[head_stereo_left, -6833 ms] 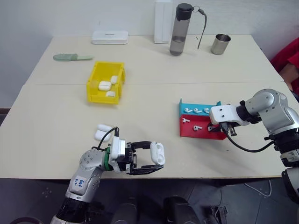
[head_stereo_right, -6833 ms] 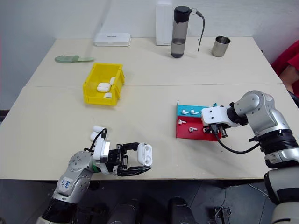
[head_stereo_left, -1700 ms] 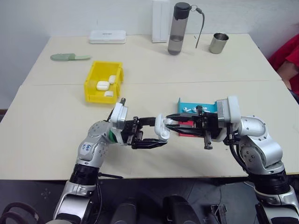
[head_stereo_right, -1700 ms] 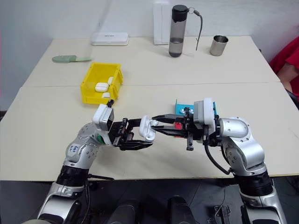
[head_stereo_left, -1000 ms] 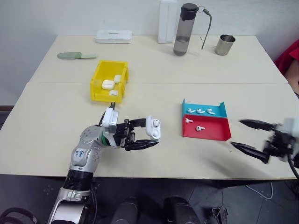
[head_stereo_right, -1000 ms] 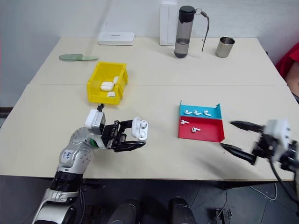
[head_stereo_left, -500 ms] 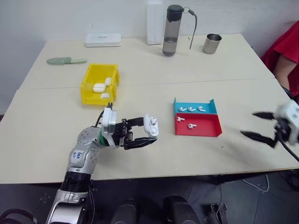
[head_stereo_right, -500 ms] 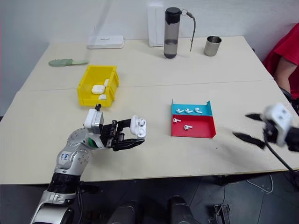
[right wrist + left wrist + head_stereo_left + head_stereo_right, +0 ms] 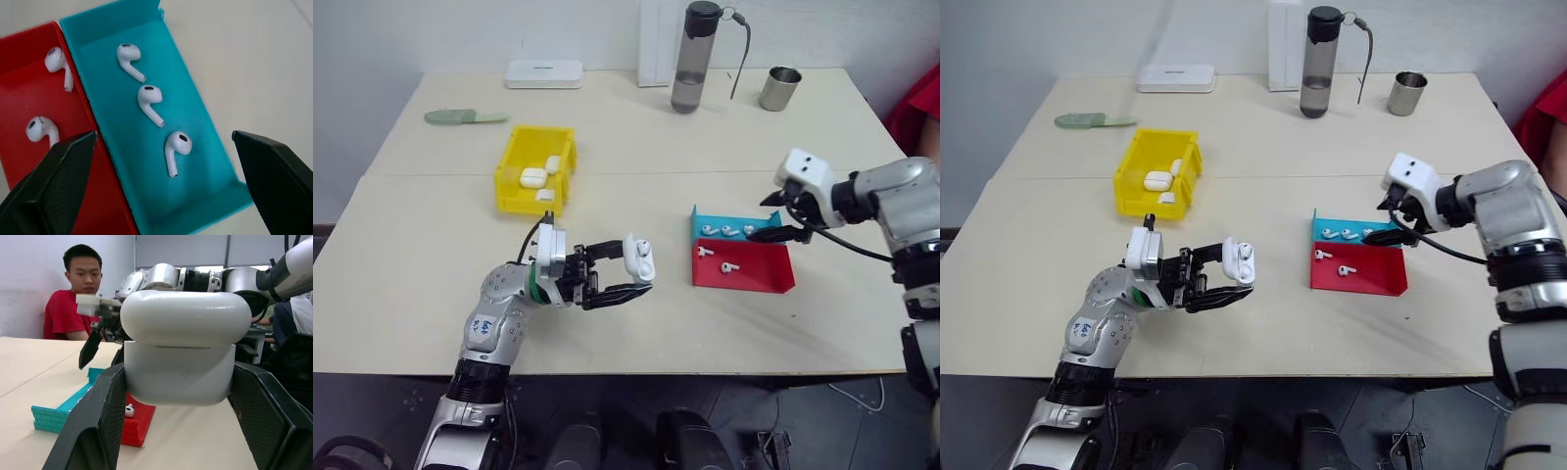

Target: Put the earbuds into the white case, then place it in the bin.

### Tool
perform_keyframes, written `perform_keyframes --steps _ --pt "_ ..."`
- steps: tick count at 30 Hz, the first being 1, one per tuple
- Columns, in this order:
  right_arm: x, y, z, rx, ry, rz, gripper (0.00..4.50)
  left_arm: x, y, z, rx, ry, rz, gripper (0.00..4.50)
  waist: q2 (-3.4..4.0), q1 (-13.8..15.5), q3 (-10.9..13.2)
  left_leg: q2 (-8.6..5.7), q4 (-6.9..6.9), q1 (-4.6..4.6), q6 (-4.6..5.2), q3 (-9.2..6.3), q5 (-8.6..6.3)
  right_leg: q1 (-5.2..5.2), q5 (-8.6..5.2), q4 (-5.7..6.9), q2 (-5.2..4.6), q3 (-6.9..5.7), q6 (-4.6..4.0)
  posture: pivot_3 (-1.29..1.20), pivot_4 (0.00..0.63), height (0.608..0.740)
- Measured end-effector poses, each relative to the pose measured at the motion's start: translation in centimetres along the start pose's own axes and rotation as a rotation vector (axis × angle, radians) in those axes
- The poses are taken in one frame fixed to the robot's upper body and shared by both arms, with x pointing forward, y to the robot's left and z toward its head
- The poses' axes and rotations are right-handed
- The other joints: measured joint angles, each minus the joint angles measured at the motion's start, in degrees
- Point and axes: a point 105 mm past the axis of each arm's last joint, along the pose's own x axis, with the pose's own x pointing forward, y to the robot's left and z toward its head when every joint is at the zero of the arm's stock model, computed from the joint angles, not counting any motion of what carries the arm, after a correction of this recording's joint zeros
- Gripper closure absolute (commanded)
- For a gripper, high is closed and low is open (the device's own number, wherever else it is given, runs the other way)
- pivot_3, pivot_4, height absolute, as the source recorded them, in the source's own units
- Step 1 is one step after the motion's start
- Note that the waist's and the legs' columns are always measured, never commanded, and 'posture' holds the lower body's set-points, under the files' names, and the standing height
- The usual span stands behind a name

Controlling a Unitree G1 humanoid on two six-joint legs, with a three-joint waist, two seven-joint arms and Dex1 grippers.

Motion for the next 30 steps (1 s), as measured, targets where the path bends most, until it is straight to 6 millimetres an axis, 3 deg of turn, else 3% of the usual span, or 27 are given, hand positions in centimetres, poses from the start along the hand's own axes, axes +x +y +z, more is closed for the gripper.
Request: perform_keyframes --steps 8,16,20,23,30 --pt "0.8 -1.7 1.0 -0.089 0.051 -0.04 0.03 0.2 -0.3 -0.1 -0.012 -0.003 0.005 1.73 -0.04 -1.22 -0.03 0.0 0.03 0.04 -0.02 -0.02 0.01 0.07 0.0 0.13 -0.01 0.0 0.0 0.0 0.15 0.74" --pt "0.6 -1.0 1.1 -0.007 0.055 0.062 0.03 0.0 -0.7 -0.4 -0.024 0.001 0.013 1.73 -0.04 -1.34 -0.03 0.0 0.02 0.03 -0.05 -0.02 0.03 -0.07 0.0 0.21 -0.01 0.01 0.0 0.0 0.15 0.74" --pt "0.2 -2.3 1.7 -0.009 0.063 -0.032 0.03 0.0 -0.7 -0.4 -0.025 0.002 0.015 1.73 -0.04 -1.7 -0.03 0.0 0.01 0.03 -0.05 -0.02 0.03 -0.07 0.0 0.2 -0.01 0.0 0.0 0.0 0.15 0.74" --pt "0.5 -3.1 0.9 0.005 0.09 -0.109 0.03 0.0 -0.7 -0.4 -0.024 0.002 0.015 1.73 -0.04 -1.91 -0.03 -0.01 0.01 0.03 -0.06 -0.01 0.03 -0.07 0.0 0.21 -0.02 0.01 0.0 0.0 0.15 0.74" --pt "2.2 -2.4 0.5 -0.034 0.112 -0.087 0.03 0.1 -0.7 -0.3 -0.022 0.001 0.01 1.73 -0.04 -2.77 -0.03 -0.02 -0.01 0.04 -0.06 -0.01 0.03 -0.12 0.0 0.54 -0.02 0.0 0.0 0.0 0.15 0.74"
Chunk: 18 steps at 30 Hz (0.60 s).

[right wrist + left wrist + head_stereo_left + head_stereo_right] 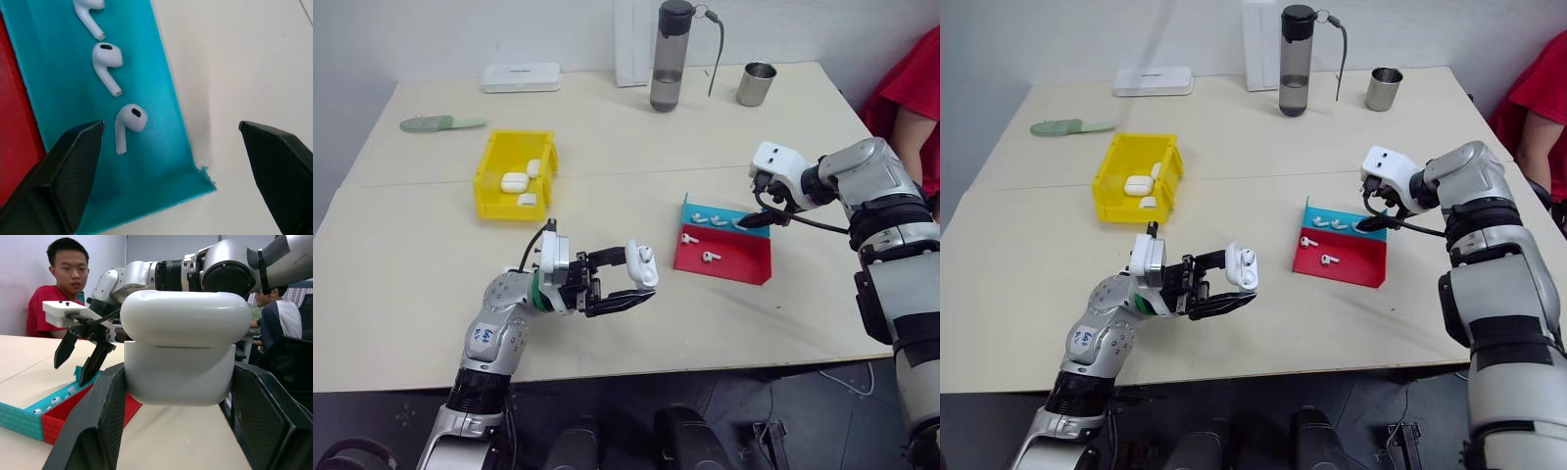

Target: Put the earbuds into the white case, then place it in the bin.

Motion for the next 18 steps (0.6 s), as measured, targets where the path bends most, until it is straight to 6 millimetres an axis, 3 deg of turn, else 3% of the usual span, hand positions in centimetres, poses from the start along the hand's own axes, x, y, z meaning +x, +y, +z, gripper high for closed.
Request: perform_keyframes --steps 9,12,15,18 --pt "0.9 0.9 0.5 -0.069 0.021 0.046 0.03 -0.1 0.0 0.0 -0.001 0.003 0.001 1.73 0.0 -0.07 0.0 -0.01 0.03 0.0 0.0 -0.01 0.0 0.0 0.0 -0.01 -0.01 0.0 0.0 0.0 0.15 0.74" --pt "1.3 1.2 0.2 -0.077 0.049 0.066 0.62 -0.1 0.0 0.0 0.0 0.003 0.001 1.73 0.0 -0.03 0.0 -0.01 0.04 0.0 0.0 -0.01 0.0 0.0 0.0 0.0 -0.02 0.0 0.0 0.0 0.15 0.74" --pt "1.3 1.3 0.0 -0.085 0.067 0.071 1.6 -0.1 0.0 0.0 0.0 0.003 0.002 1.73 0.01 -0.05 -0.01 -0.01 0.06 0.01 0.0 -0.01 0.0 0.0 0.0 -0.01 -0.02 0.0 0.0 0.0 0.15 0.74" --pt "1.2 1.3 -0.1 -0.092 0.084 0.077 1.6 -0.1 0.1 0.0 0.001 0.003 0.01 1.73 0.01 -0.03 -0.01 -0.01 0.08 0.02 0.0 -0.01 0.0 0.0 0.0 -0.02 -0.02 0.0 0.0 0.0 0.15 0.74"
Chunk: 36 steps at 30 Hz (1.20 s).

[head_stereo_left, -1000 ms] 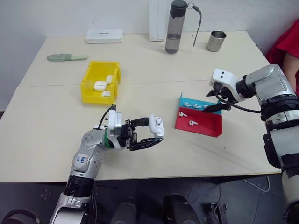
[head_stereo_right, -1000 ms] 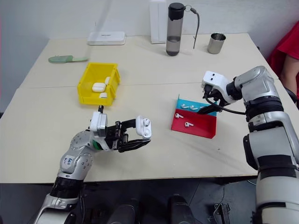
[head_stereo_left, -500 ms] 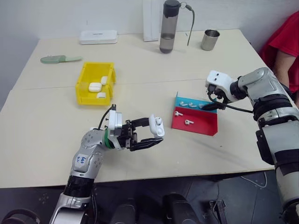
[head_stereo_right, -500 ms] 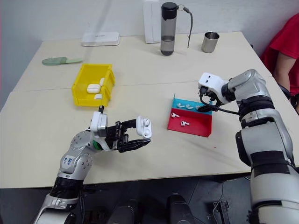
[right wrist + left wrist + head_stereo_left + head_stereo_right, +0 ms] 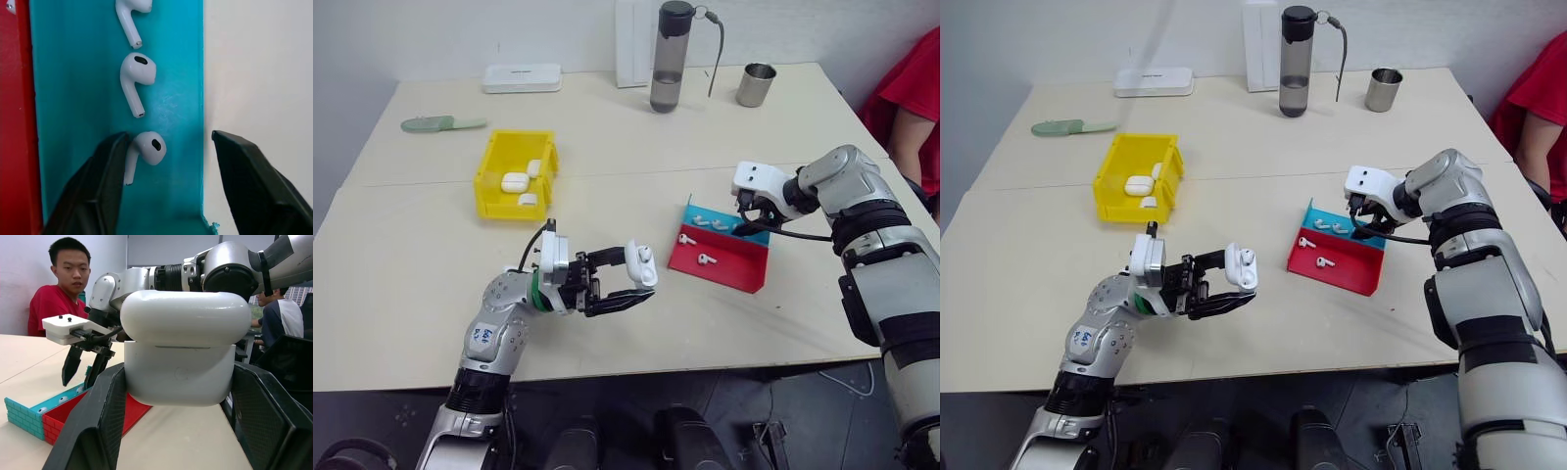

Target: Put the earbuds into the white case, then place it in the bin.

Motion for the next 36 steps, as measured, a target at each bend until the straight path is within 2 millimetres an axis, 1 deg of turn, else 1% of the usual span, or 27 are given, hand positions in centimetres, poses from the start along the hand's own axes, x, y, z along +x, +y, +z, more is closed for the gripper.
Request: perform_keyframes --steps 21,22,24,27,36 --pt "-0.03 0.28 -0.4 0.011 0.044 0.029 1.6 -0.02 0.06 0.0 0.004 0.001 0.007 1.73 -0.01 0.07 -0.02 -0.02 0.02 0.08 0.0 -0.01 0.0 0.05 0.0 0.01 -0.02 -0.01 0.0 0.0 0.15 0.74" --pt "0.0 0.31 -0.38 0.01 0.044 0.03 1.97 -0.03 0.07 0.0 0.005 0.002 0.007 1.73 -0.01 0.07 -0.02 -0.02 0.02 0.08 0.0 -0.01 0.0 0.05 0.0 0.01 -0.02 0.0 0.0 0.0 0.15 0.74" --pt "0.09 0.45 -0.29 0.01 0.043 0.041 2.46 -0.06 0.07 0.0 0.005 0.004 0.007 1.73 -0.03 0.03 -0.04 -0.02 0.03 0.09 0.0 -0.01 0.0 0.06 0.0 0.01 -0.02 0.0 0.0 0.0 0.15 0.74" --pt "0.19 0.57 -0.23 0.012 0.044 0.049 3.54 -0.07 0.07 -0.01 0.005 0.004 0.007 1.73 -0.04 0.02 -0.04 -0.02 0.04 0.09 0.0 -0.01 0.0 0.07 0.0 0.03 -0.02 0.0 0.0 0.0 0.15 0.74" --pt "0.21 0.6 -0.25 0.015 0.046 0.051 3.54 -0.08 0.08 -0.02 0.005 0.006 0.008 1.73 -0.05 0.05 -0.05 -0.02 0.04 0.09 0.0 -0.01 0.0 0.08 0.0 0.04 -0.02 0.0 0.0 0.0 0.15 0.74"
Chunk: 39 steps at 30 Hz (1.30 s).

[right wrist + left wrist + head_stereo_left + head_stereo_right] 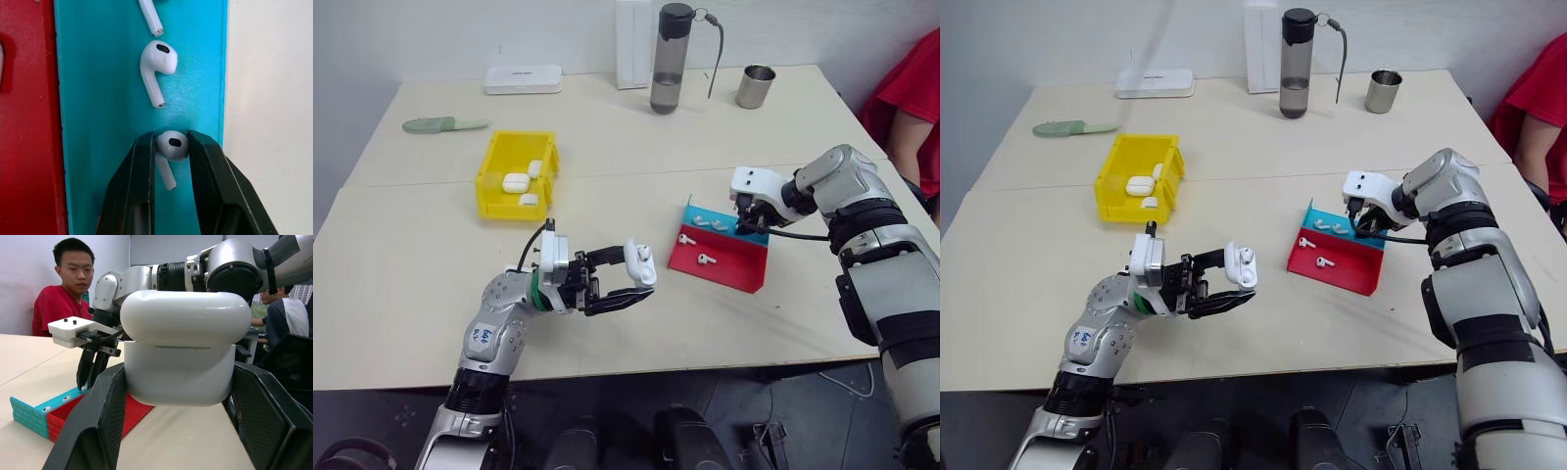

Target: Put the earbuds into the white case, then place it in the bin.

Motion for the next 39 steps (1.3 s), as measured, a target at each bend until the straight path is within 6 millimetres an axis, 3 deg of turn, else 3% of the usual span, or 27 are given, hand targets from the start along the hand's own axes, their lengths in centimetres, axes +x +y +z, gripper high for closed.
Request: perform_keyframes --steps 3,6,20,23,27,30,35,39 --pt "0.0 0.0 0.0 0.0 0.0 0.001 3.54 0.0 0.0 0.0 0.0 0.001 0.0 1.73 0.0 0.0 0.0 0.0 0.0 0.0 0.0 0.0 0.0 0.0 0.0 0.0 0.0 0.0 0.0 0.0 0.15 0.74" --pt "0.0 0.1 0.0 0.001 -0.001 0.004 4.01 0.0 0.0 0.0 0.0 0.001 0.0 1.73 0.0 0.0 0.0 0.0 0.01 0.01 0.0 0.0 0.0 0.0 0.0 0.0 0.0 0.0 0.0 0.0 0.15 0.74" --pt "-0.6 0.1 0.2 0.077 -0.085 0.025 4.03 0.0 0.0 0.0 0.0 0.0 -0.004 1.73 -0.01 -0.01 -0.01 -0.01 -0.03 -0.03 0.0 0.01 0.0 -0.06 0.0 -0.02 0.0 0.01 0.0 0.0 0.15 0.74" --pt "-2.5 -0.4 1.0 0.167 -0.233 0.033 4.03 0.0 -0.1 0.0 -0.001 -0.001 -0.005 1.73 -0.02 0.09 -0.01 -0.03 -0.05 -0.07 0.0 0.01 0.0 -0.09 0.0 -0.01 -0.01 0.01 0.0 0.0 0.15 0.74" --pt "-7.3 -0.7 3.9 0.188 -0.519 0.08 4.03 0.1 0.0 0.2 -0.004 -0.015 -0.013 1.73 -0.02 0.27 0.0 -0.02 -0.06 -0.07 0.0 -0.01 0.0 -0.08 0.0 -0.04 -0.01 0.0 0.0 0.0 0.15 0.74" --pt "-9.3 1.0 5.9 0.212 -0.77 0.166 4.03 0.4 0.3 0.9 0.007 -0.036 -0.029 1.73 -0.02 0.42 -0.01 0.0 -0.01 -0.08 0.0 -0.07 0.0 -0.02 0.0 -0.03 -0.01 -0.04 0.0 0.0 0.15 0.74" --pt "-11.7 6.1 9.4 0.375 -1.223 0.436 4.03 0.8 1.0 1.8 -0.005 -0.079 -0.041 1.73 -0.02 0.46 -0.01 0.0 0.04 -0.11 0.0 -0.11 0.0 -0.03 0.0 0.08 -0.01 -0.07 0.0 0.0 0.15 0.74" --pt "-11.8 10.9 10.5 0.418 -1.366 0.559 4.03 1.3 1.3 2.0 -0.02 -0.09 -0.051 1.73 -0.02 0.41 -0.01 -0.05 -0.04 -0.11 0.0 -0.13 0.0 -0.02 0.0 0.16 -0.03 -0.06 0.0 0.0 0.15 0.74"
